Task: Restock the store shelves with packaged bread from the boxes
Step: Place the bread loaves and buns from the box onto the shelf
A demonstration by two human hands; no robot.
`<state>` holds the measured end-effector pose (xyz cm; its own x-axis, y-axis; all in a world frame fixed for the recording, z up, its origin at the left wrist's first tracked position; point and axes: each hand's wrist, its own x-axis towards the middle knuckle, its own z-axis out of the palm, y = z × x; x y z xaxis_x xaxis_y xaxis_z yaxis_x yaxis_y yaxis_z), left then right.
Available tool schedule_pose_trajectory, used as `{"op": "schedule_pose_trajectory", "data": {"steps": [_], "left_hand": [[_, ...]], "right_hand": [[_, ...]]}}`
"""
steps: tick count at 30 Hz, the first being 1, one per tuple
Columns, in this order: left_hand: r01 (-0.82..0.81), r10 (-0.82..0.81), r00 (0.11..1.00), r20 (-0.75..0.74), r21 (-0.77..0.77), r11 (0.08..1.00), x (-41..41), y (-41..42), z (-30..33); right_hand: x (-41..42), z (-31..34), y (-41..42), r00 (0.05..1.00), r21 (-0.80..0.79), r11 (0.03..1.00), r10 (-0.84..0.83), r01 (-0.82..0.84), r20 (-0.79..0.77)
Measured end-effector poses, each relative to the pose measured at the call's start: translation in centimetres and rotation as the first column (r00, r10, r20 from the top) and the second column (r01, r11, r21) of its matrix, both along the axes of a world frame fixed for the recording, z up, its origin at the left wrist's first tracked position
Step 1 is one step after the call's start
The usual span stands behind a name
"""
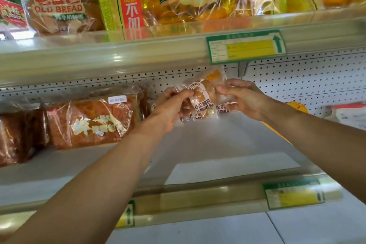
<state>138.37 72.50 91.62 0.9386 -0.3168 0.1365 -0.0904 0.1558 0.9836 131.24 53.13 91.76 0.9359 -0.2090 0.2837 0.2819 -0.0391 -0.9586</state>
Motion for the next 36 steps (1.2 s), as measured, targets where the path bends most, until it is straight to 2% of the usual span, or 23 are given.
{"op": "schedule_pose_trajectory", "data": {"steps": [2,4,6,9,10,12,15,17,20,23,27,36], "left_hand": [[-0.007,0.002,0.998,0.069,0.069,0.998,0.2,-0.6,0.3],[0.008,-0.028,0.99,0.136,0.145,0.989,0.4,-1.5,0.3],[0.021,-0.059,0.981,0.187,0.201,0.979,1.0,-2.2,0.0],[-0.167,-0.021,0.902,0.432,0.392,0.905,3.0,-2.4,-0.7],[-0.266,-0.031,0.847,0.531,0.475,0.839,3.7,-2.3,-0.9],[-0.461,-0.113,0.729,0.675,0.607,0.647,4.9,-2.2,-1.4],[-0.602,-0.287,0.635,0.717,0.693,0.398,6.2,-3.0,-1.9],[-0.651,-0.363,0.601,0.712,0.7,0.293,7.0,-3.9,-2.3],[-0.692,-0.419,0.586,0.693,0.698,0.185,7.6,-5.0,-2.7],[-0.743,-0.408,0.552,0.727,0.651,0.155,8.1,-5.8,-3.1],[-0.783,-0.385,0.515,0.766,0.603,0.154,8.3,-6.1,-3.2],[-0.747,-0.367,0.578,0.729,0.654,0.12,8.2,-6.5,-3.0]], "right_hand": [[-0.2,0.1,-0.8,0.998,-0.187,0.982,-0.017,0.005,-0.06],[0.1,-0.2,-1.6,0.993,-0.297,0.953,-0.085,0.058,-0.079],[0.3,-0.6,-2.9,0.981,-0.319,0.938,-0.172,0.134,-0.093],[-0.1,-0.8,-5.6,0.946,-0.288,0.925,-0.296,0.249,-0.13],[0.0,-1.1,-6.6,0.934,-0.292,0.918,-0.322,0.269,-0.153],[0.5,-1.7,-8.3,0.918,-0.335,0.898,-0.357,0.287,-0.171],[1.6,-2.2,-9.0,0.91,-0.351,0.894,-0.362,0.278,-0.201],[2.8,-2.7,-9.5,0.905,-0.355,0.892,-0.368,0.279,-0.214],[4.6,-3.5,-10.4,0.923,-0.352,0.904,-0.327,0.243,-0.201],[5.6,-3.8,-10.7,0.926,-0.359,0.909,-0.304,0.212,-0.224],[6.7,-4.0,-11.0,0.909,-0.356,0.897,-0.354,0.264,-0.218],[6.7,-3.9,-10.4,0.898,-0.362,0.882,-0.391,0.302,-0.203]]}}
